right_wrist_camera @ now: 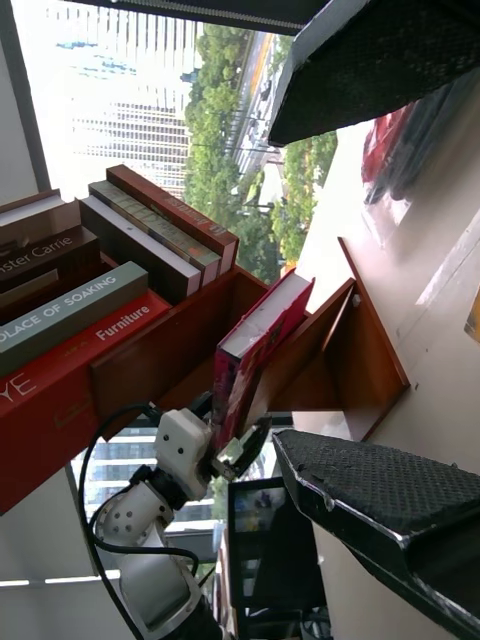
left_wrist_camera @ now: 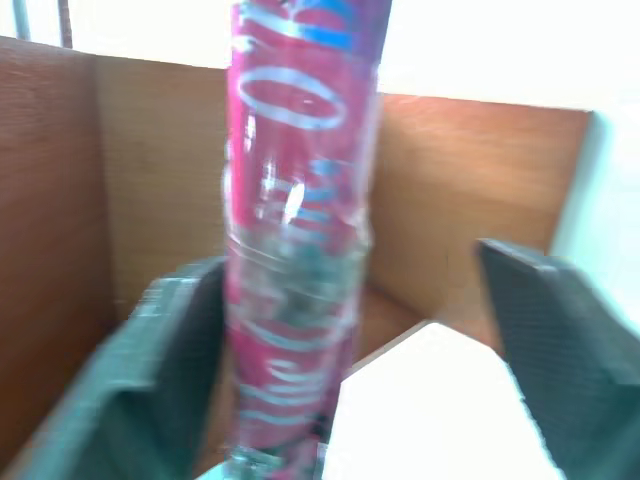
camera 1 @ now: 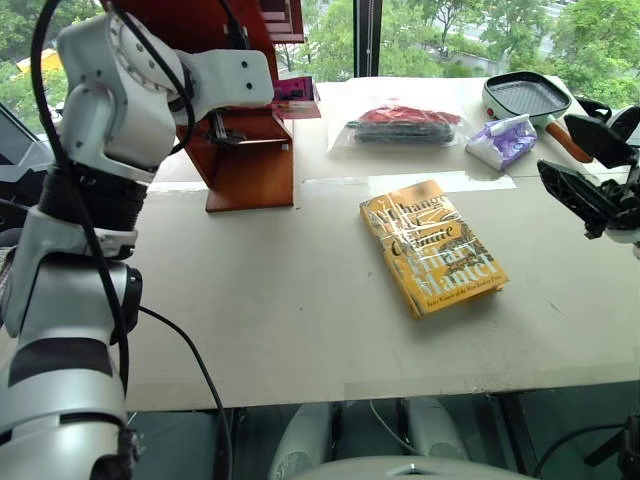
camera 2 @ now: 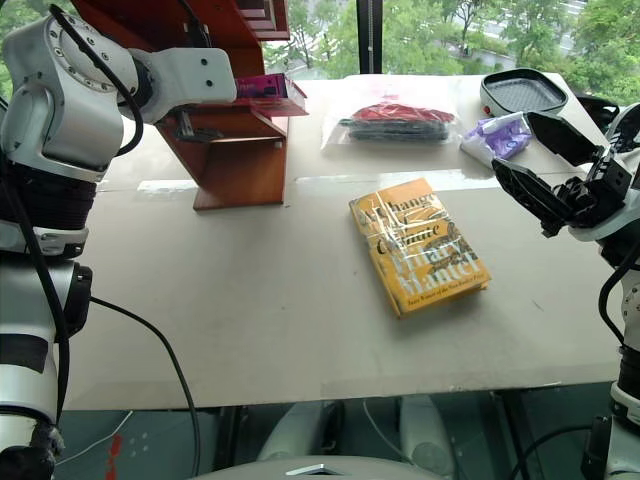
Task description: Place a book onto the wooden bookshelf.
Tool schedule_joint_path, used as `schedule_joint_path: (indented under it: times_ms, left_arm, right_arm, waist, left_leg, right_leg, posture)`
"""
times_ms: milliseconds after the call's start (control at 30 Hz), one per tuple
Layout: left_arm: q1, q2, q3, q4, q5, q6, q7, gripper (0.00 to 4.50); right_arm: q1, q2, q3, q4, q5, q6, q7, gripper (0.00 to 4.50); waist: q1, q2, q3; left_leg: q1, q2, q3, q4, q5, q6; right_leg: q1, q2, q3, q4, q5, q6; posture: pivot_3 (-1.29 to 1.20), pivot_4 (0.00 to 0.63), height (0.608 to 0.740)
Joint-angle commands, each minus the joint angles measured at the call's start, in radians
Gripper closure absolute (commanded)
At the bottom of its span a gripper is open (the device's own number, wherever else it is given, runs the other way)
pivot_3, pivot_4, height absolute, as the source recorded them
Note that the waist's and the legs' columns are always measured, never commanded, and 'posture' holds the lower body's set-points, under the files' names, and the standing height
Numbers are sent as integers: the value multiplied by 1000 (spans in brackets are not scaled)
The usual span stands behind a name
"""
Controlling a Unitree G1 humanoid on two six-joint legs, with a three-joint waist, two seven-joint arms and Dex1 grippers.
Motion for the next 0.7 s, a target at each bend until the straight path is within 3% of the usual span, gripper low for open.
schedule_joint_path:
  times_ms: [33,233,333,467,533,600,700]
  left_arm:
    - [-13,103,96,-95,-53,6,-58,46]
    - [40,153,302,-382,-330,290,-195,46]
    - [95,109,436,-547,-496,503,-179,46]
    - [222,-149,608,-787,-661,772,-24,46]
    - [415,-313,656,-888,-688,772,87,46]
    - [559,-417,681,-939,-715,767,173,46]
    - [883,-447,694,-911,-711,588,235,46]
  right_arm:
    - [-12,-24,-45,-31,24,6,-10,0]
    - [1,-64,-64,-4,18,23,2,0]
    - [32,-89,-73,-1,2,32,8,0]
    - [112,-115,-76,-20,-43,41,-9,0]
    - [213,-132,-86,-36,-111,32,-11,0]
    - [297,-148,-106,-39,-157,17,-1,0]
    - [488,-162,-201,-40,-213,-6,64,0]
  waist:
    - [0,-2,2]
    - [10,-4,4]
    - [9,-5,5]
    - [13,-5,5]
    - [13,-3,3]
    - [12,-4,4]
    - [6,-4,3]
  left_leg:
    - [0,0,0,0,0,0]
    - [-1,0,-2,1,0,0]
    - [-1,0,-2,1,0,0]
    - [0,0,-3,2,0,0]
    - [0,0,-3,3,0,0]
    - [2,0,-2,2,0,0]
    - [0,1,-1,2,1,-2]
  right_leg:
    - [0,0,0,0,0,0]
    - [1,-1,-2,-1,0,0]
    - [1,-1,-2,0,0,0]
    - [3,-1,-3,0,0,0]
    - [3,-1,-4,0,0,0]
    - [4,-1,-2,0,0,0]
    - [1,0,0,0,0,-1]
  posture:
    - [0,150,740]
    - [0,150,740]
    - [0,150,740]
    - [0,150,740]
    - [0,150,740]
    - [0,150,740]
    - [0,150,740]
